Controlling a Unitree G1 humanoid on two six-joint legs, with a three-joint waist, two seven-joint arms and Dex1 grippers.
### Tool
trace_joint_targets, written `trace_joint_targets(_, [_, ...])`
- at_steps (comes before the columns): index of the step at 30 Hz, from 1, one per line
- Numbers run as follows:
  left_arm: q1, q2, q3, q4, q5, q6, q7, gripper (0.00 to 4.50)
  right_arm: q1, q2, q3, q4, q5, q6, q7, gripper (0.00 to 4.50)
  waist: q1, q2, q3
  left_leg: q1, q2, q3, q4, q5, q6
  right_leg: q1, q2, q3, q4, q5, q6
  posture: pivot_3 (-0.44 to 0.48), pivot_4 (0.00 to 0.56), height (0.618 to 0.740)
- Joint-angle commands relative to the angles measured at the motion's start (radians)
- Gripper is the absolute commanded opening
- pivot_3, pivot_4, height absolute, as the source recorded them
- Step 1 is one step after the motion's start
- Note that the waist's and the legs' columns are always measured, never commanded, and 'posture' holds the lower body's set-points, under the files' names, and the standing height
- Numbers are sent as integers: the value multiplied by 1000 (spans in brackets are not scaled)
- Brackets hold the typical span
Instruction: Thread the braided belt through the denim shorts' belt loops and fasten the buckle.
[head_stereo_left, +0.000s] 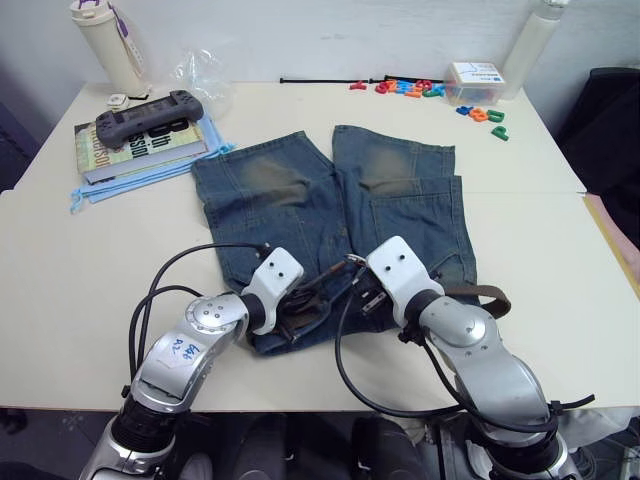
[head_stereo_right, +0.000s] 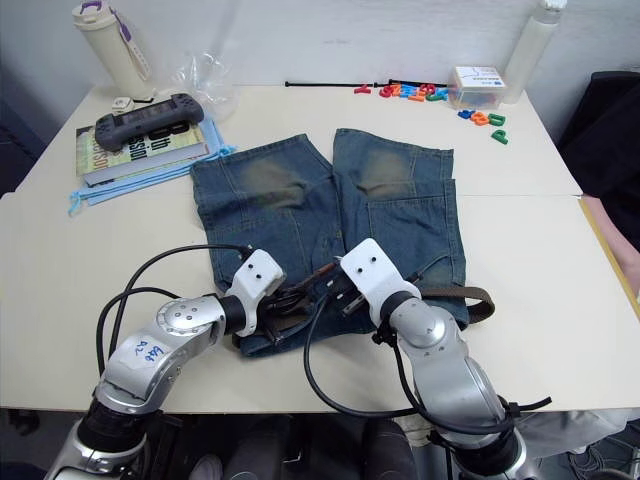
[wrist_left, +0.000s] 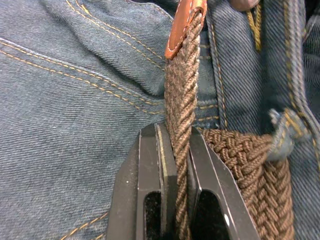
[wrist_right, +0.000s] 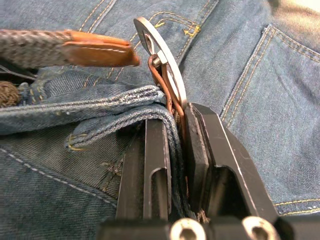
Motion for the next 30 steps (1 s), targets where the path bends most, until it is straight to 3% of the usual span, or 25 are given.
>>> trace_joint_targets(1, [-18,-18,-8,-10,1,-5,7,0,-9,-18,8,-60,19,10,-13,55,0,0,0,0,0,0,0,0,0,0,0,0,0,0,0,0,150,706])
trace_joint_targets(14, [-82,-66,-69,35,-2,-104,-37,0,-17,-103,83,-73,87,1,7,55,0,0,0,0,0,0,0,1,0,0,0,0,0,0,0,0,150,706])
trace_joint_targets(21, [-96,-158,-34,73,-17,-163,-10,0,-19,-188,138,-79,100,-42,27,55,0,0,0,0,0,0,1,1,1,0,0,-1,0,0,0,0,150,706])
trace_joint_targets(28, [-68,-195,-9,74,-42,-197,-27,0,-21,-200,149,-82,116,-56,39,55,0,0,0,0,0,0,1,1,1,0,0,-1,1,0,0,0,150,706])
trace_joint_targets(30, [-64,-195,-9,73,-38,-200,-31,0,-21,-198,143,-84,118,-52,37,1078,0,-1,0,0,0,-1,1,1,1,0,0,-1,1,0,0,0,150,706])
